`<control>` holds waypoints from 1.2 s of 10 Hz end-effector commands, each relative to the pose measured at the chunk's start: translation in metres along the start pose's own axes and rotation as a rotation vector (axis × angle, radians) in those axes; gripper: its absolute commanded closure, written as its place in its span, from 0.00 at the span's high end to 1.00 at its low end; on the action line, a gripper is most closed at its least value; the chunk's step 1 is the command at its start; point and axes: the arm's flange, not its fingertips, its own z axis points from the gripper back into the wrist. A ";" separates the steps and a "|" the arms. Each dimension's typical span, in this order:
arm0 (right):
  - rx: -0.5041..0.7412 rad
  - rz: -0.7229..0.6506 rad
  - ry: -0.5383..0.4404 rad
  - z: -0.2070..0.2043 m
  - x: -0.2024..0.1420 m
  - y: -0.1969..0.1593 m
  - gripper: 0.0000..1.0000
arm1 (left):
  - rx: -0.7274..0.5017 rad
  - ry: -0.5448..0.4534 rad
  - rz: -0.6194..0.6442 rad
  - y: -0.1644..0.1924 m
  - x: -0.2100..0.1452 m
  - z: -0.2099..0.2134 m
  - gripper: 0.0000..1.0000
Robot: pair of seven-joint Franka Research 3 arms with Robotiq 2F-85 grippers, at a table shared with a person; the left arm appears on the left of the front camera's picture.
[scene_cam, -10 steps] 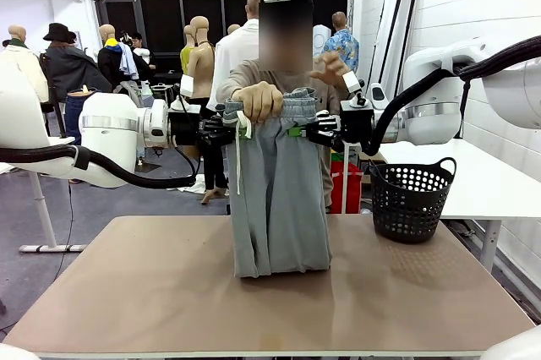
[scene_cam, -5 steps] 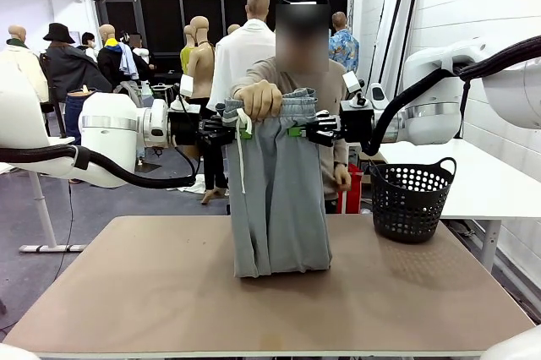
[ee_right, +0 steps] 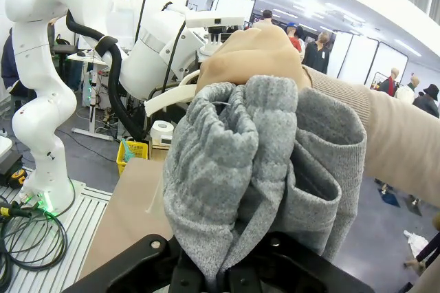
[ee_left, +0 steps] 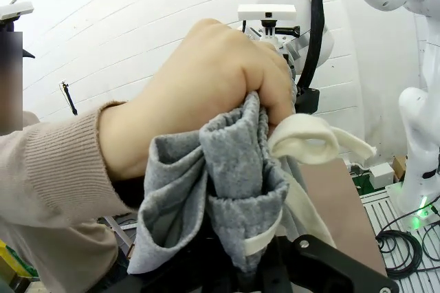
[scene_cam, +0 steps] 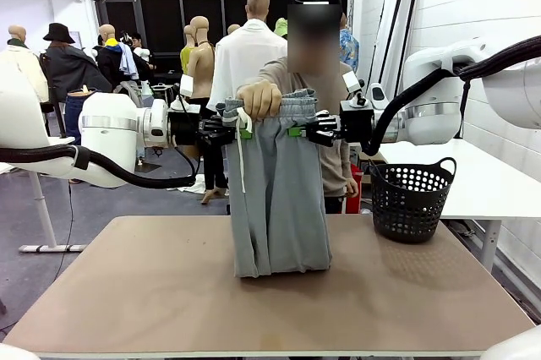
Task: Fold the training pants.
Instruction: Release the ends of the Training pants and then grab the overlapped ends.
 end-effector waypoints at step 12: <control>0.000 -0.020 0.003 0.000 0.001 0.000 0.15 | -0.005 0.004 0.012 -0.002 -0.002 0.002 0.14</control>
